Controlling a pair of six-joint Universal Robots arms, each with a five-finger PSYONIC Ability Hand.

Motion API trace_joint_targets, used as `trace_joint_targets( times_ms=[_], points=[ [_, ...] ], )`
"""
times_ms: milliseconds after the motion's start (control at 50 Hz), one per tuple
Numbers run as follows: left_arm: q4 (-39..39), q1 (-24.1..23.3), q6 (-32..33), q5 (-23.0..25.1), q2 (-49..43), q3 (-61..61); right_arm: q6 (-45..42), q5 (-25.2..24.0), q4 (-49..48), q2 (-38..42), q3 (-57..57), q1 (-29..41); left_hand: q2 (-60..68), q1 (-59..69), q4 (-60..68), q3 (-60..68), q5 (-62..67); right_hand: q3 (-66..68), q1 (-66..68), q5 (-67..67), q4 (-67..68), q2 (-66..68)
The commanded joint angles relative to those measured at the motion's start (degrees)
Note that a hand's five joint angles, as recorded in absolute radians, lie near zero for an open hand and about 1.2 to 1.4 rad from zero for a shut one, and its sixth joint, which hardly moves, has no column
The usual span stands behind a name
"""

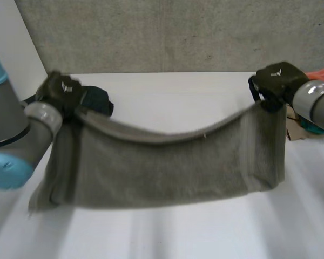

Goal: Fold the laundry.

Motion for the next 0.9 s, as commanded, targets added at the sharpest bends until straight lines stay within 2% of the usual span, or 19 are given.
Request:
trace_joint_targets(
  times_ms=[20, 100, 160, 220, 320, 440, 600, 780, 840, 900],
  points=[
    [18.5, -0.1, -3.3, -4.0, -4.7, 16.6, 9.5, 6.7, -23.4, 2.2, -9.5, 0.4, 11.4, 14.3, 11.3, 11.8, 12.6, 11.5, 15.1, 11.4, 11.2, 12.1],
    [24.3, 0.1, -8.4, -6.9, -2.8, 22.1, 17.1, 6.9, -39.1, -1.3, -10.1, -1.6, 11.4, 14.3, 11.3, 11.8, 12.6, 11.5, 15.1, 11.4, 11.2, 12.1],
    [23.1, 0.1, -13.3, -6.9, -0.7, 22.8, 21.7, 5.7, -44.4, -3.4, -10.0, -3.0, 11.4, 14.3, 11.3, 11.8, 12.6, 11.5, 15.1, 11.4, 11.2, 12.1],
    [20.3, 0.2, -16.0, -5.4, 0.7, 22.0, 22.3, 3.8, -42.6, -4.2, -10.1, -3.9, 11.4, 14.3, 11.3, 11.8, 12.6, 11.5, 15.1, 11.4, 11.2, 12.1],
    [12.9, 0.2, -20.1, -1.8, 4.0, 14.8, 22.0, -0.4, -34.4, -4.5, -8.4, -4.2, 11.4, 14.3, 11.3, 11.8, 12.6, 11.5, 15.1, 11.4, 11.2, 12.1],
    [12.8, 0.1, -20.3, 0.0, 5.6, 2.5, 19.3, -1.8, -28.2, -5.1, -1.5, -4.3, 11.4, 14.3, 11.3, 11.8, 12.6, 11.5, 15.1, 11.4, 11.2, 12.1],
    [20.0, 0.2, -18.0, 0.0, 2.9, -14.4, 10.7, -2.6, -24.5, -4.2, 13.1, -3.6, 11.4, 14.3, 11.3, 11.8, 12.6, 11.5, 15.1, 11.4, 11.2, 12.1],
    [32.6, 0.2, -11.5, -0.2, -6.9, -26.3, 1.7, -3.0, -21.9, 0.7, 24.7, -6.3, 11.4, 14.3, 11.3, 11.8, 12.6, 11.5, 15.1, 11.4, 11.2, 12.1],
    [35.8, 1.7, -10.7, -0.4, -7.2, -28.0, 1.5, -3.2, -21.8, 0.9, 25.6, -7.9, 7.8, 10.6, 7.6, 8.1, 9.0, 11.5, 15.1, 11.4, 11.2, 12.1],
    [38.7, 3.3, -10.7, 0.0, -6.5, -29.5, 1.5, -4.0, -21.6, 0.8, 25.7, -9.1, -6.5, -3.7, -6.7, -6.1, -5.3, 11.5, 15.1, 11.4, 11.2, 12.1]
  ],
)
